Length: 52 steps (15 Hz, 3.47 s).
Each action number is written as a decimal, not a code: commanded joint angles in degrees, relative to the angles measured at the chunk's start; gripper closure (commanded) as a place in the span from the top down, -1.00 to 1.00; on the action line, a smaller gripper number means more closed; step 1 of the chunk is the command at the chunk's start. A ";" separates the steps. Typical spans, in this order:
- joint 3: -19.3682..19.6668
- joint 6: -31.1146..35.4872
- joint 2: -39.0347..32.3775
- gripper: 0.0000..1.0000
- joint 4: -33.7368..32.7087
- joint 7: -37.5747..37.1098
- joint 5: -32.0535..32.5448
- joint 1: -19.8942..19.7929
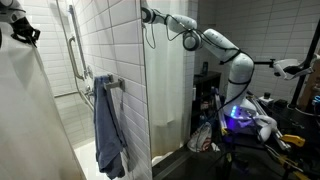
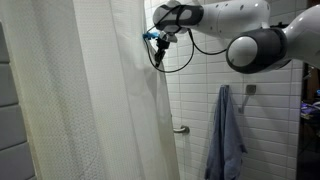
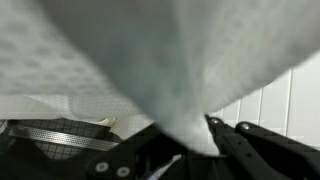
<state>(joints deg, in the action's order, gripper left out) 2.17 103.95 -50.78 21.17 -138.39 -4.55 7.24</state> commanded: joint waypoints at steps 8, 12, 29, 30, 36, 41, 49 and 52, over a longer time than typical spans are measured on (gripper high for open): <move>2.21 1.25 1.49 -0.99 0.50 -5.61 3.02 -1.50; 2.83 1.06 1.78 -0.99 0.42 -5.58 3.37 -2.38; -4.27 2.77 -1.62 -0.99 -1.11 -0.48 0.47 3.29; -3.97 3.22 -1.60 -0.99 -1.24 -0.91 0.71 3.17; -1.28 5.93 -0.89 -0.99 -0.52 -3.77 2.09 1.17; 0.07 6.37 0.07 -0.99 0.33 -6.11 2.03 -1.27; 2.14 7.61 0.46 -0.99 0.59 -7.20 3.17 -3.09; 2.91 7.85 0.42 -0.99 0.55 -7.68 3.67 -3.58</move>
<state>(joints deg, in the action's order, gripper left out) 4.19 110.47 -51.45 21.08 -141.74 -2.65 3.68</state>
